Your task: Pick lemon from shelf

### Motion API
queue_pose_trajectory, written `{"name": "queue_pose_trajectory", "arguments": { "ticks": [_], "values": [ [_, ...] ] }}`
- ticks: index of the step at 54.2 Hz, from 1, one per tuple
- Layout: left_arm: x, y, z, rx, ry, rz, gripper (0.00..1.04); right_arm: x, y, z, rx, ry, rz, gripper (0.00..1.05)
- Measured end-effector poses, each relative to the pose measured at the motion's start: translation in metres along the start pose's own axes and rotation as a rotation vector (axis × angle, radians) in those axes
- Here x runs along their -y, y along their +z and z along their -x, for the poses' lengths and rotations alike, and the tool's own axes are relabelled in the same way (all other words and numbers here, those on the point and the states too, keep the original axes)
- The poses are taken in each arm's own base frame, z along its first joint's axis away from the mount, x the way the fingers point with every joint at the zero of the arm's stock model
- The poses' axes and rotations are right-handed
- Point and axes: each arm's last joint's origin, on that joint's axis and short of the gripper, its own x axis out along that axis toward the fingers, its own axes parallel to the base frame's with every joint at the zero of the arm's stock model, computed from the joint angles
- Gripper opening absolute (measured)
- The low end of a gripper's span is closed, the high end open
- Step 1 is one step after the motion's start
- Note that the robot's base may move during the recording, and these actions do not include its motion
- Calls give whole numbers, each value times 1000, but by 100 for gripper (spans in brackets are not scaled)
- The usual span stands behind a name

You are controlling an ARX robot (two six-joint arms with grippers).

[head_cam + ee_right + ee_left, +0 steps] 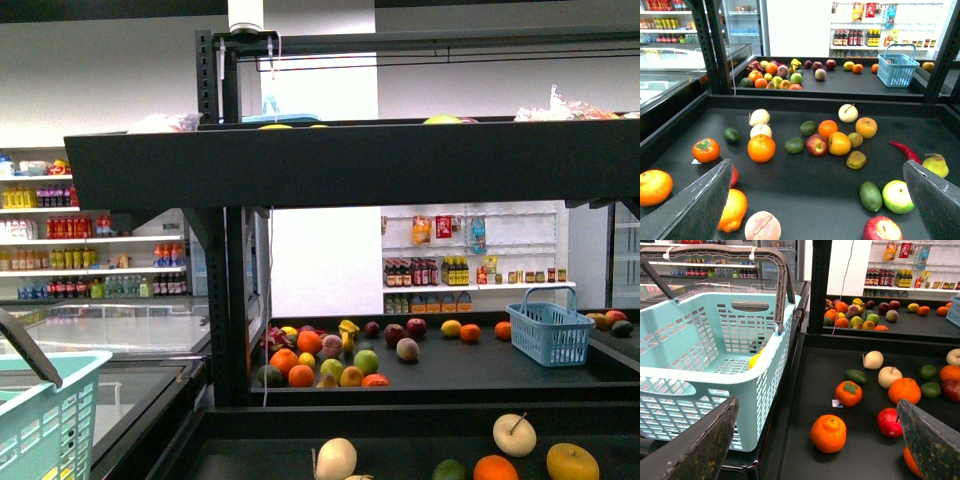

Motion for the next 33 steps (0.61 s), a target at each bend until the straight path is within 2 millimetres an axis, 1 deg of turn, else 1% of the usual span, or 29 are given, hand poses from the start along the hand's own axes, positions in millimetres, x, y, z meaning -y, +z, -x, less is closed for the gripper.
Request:
{"name": "queue_pose_trajectory", "arguments": {
  "ticks": [33],
  "values": [
    [0,0,0,0,0,0,97,0,0,0,0,0,0,102]
  ]
}}
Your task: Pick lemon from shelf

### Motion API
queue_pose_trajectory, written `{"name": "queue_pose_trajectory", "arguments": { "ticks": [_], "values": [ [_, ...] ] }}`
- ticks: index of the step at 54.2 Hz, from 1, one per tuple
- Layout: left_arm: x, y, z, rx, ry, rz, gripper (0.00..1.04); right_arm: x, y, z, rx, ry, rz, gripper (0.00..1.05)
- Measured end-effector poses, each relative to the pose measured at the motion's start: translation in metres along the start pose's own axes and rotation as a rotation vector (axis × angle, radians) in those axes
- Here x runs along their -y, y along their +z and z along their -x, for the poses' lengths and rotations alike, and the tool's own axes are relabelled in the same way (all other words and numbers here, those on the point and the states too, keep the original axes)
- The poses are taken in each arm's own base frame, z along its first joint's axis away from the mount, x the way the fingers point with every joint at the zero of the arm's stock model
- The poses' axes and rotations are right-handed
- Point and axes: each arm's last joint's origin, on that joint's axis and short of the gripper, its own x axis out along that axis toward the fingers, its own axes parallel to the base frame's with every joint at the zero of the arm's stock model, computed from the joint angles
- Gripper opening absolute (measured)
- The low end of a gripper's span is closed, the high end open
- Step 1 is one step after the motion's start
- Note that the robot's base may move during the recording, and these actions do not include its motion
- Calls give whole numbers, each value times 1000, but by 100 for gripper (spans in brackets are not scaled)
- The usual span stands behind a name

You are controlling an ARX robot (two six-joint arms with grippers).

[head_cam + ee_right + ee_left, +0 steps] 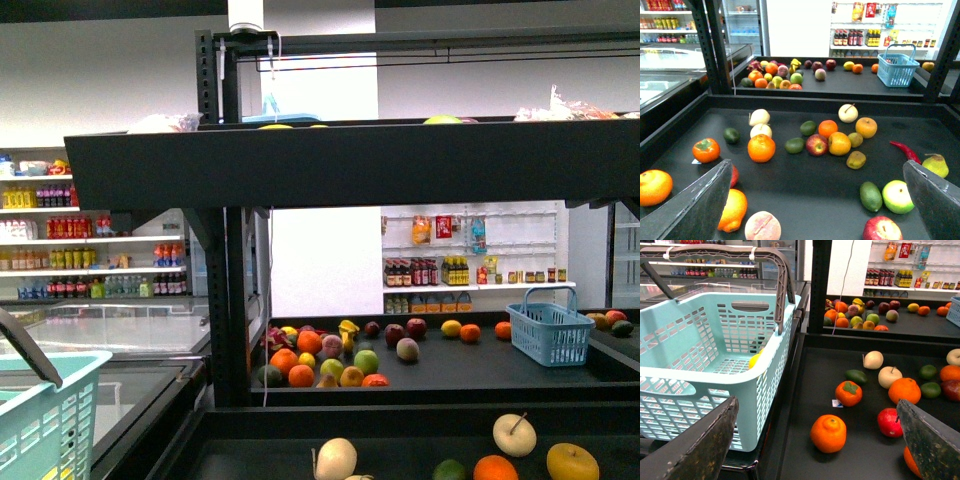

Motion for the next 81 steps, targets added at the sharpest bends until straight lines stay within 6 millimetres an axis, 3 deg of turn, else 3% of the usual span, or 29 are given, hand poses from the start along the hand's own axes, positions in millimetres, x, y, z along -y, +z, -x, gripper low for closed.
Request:
{"name": "queue_pose_trajectory", "arguments": {
  "ticks": [81],
  "values": [
    [0,0,0,0,0,0,97,0,0,0,0,0,0,102]
  ]
}}
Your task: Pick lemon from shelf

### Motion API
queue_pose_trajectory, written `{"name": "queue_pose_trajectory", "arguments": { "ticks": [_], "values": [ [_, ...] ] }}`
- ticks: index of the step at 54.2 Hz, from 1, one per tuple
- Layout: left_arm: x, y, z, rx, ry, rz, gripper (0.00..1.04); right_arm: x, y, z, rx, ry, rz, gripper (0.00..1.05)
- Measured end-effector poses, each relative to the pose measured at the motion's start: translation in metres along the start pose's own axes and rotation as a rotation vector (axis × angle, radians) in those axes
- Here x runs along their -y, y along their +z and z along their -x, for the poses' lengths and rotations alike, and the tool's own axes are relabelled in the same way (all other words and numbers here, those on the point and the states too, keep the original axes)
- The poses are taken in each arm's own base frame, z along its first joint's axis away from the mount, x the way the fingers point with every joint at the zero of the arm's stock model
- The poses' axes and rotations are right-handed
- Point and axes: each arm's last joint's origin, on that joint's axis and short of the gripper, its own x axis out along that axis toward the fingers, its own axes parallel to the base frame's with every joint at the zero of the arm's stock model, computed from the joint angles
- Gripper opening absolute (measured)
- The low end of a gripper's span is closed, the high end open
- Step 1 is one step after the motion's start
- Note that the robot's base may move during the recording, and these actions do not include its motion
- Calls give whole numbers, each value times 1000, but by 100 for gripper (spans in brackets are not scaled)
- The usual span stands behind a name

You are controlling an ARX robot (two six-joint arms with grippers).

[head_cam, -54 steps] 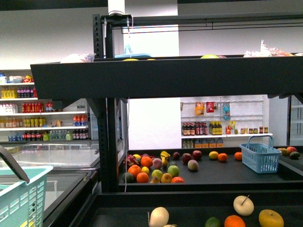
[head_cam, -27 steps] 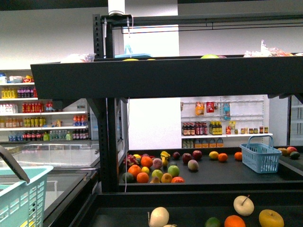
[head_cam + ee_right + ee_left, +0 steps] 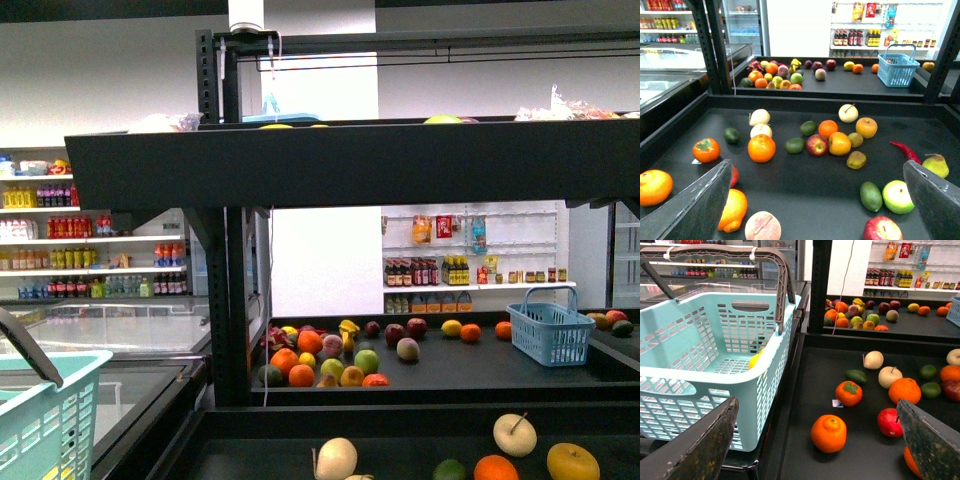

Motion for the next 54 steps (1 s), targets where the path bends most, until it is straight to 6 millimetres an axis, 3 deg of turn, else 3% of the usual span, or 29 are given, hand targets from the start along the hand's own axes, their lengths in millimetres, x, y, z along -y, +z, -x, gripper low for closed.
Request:
{"name": "queue_pose_trajectory", "arguments": {
  "ticks": [54],
  "values": [
    [0,0,0,0,0,0,97,0,0,0,0,0,0,102]
  ]
}}
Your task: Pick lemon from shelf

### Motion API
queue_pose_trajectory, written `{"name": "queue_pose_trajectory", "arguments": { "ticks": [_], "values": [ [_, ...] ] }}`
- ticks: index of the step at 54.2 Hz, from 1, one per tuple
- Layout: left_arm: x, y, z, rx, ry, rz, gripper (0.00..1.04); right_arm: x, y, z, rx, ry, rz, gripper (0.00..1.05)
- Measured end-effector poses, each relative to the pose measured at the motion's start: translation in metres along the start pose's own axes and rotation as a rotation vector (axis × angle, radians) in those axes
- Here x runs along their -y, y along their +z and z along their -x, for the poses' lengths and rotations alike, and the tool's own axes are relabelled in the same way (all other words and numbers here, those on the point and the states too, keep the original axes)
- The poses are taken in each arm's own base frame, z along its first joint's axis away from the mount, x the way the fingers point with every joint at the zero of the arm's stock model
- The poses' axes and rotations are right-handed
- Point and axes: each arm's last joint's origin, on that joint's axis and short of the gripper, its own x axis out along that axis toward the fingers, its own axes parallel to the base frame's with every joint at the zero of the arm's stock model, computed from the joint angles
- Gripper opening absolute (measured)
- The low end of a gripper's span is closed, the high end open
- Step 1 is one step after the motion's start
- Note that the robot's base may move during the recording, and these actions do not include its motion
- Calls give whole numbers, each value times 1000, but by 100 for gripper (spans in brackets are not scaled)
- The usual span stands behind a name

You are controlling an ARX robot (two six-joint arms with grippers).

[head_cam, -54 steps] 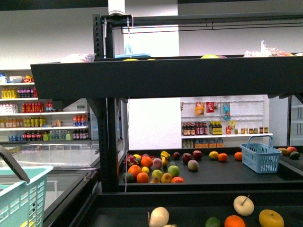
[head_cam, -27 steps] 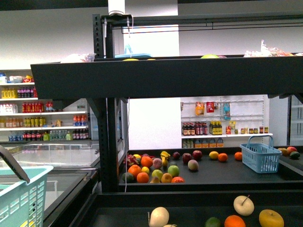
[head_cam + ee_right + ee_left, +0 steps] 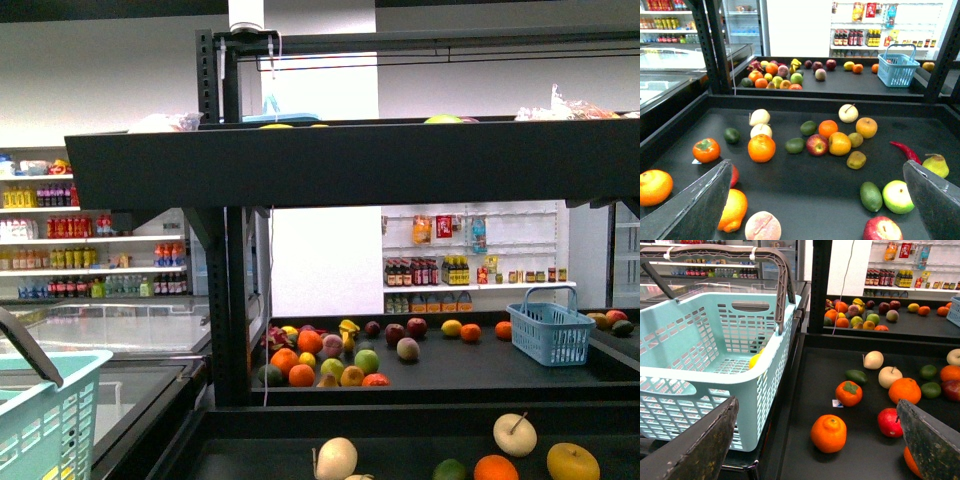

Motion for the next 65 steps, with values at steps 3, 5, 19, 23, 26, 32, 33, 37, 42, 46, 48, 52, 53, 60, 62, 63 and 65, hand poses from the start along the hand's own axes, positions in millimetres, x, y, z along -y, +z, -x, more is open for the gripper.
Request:
{"name": "queue_pose_trajectory", "arguments": {
  "ticks": [3,5,19,23,26,32,33,37,42,46,48,52,53,60,62,63,65],
  "values": [
    [0,0,0,0,0,0,97,0,0,0,0,0,0,102],
    [0,0,0,0,0,0,97,0,0,0,0,0,0,102],
    [0,0,0,0,0,0,97,0,0,0,0,0,0,102],
    [0,0,0,0,0,0,97,0,0,0,0,0,0,102],
    [0,0,0,0,0,0,97,0,0,0,0,0,0,102],
    [0,0,0,0,0,0,97,0,0,0,0,0,0,102],
    [0,0,0,0,0,0,97,0,0,0,0,0,0,102],
    [0,0,0,0,0,0,97,0,0,0,0,0,0,102],
    [0,0,0,0,0,0,97,0,0,0,0,0,0,102],
    [0,0,0,0,0,0,97,0,0,0,0,0,0,102],
    [0,0,0,0,0,0,97,0,0,0,0,0,0,102],
    [0,0,0,0,0,0,97,0,0,0,0,0,0,102],
    [0,0,0,0,0,0,97,0,0,0,0,0,0,102],
    [0,0,0,0,0,0,97,0,0,0,0,0,0,102],
    [0,0,0,0,0,0,97,0,0,0,0,0,0,102],
    [0,0,0,0,0,0,97,0,0,0,0,0,0,102],
    [0,0,0,0,0,0,97,0,0,0,0,0,0,102]
  ]
}}
